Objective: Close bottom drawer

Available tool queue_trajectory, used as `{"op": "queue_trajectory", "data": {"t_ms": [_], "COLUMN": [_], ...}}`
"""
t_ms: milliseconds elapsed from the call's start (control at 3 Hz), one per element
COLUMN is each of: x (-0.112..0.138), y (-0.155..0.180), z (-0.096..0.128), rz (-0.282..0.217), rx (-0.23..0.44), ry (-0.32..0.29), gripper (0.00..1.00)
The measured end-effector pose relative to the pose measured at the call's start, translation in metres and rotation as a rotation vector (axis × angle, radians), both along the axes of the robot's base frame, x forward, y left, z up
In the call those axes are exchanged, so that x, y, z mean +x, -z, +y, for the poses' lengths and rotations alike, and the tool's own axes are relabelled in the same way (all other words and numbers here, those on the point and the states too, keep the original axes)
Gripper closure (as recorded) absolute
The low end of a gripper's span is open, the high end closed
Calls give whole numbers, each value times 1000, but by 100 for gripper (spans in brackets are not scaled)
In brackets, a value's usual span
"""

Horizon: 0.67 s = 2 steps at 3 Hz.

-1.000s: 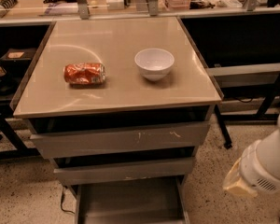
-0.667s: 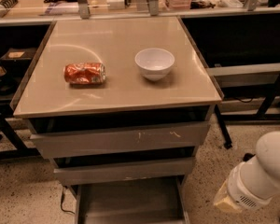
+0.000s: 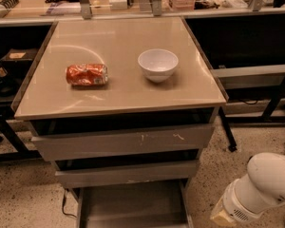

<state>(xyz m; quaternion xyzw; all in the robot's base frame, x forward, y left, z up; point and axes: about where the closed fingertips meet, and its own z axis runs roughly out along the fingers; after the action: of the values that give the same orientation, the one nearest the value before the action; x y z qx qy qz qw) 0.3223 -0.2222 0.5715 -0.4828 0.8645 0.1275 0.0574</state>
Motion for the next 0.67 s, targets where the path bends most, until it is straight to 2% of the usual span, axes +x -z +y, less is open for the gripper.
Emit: {"op": "queue_trajectory", "data": {"t_ms": [333, 667], "x": [-18, -47], "y": [41, 123], "z": [9, 25], "rz": [39, 123], "rx": [15, 54], "ry": [37, 117], "gripper": [100, 100]}}
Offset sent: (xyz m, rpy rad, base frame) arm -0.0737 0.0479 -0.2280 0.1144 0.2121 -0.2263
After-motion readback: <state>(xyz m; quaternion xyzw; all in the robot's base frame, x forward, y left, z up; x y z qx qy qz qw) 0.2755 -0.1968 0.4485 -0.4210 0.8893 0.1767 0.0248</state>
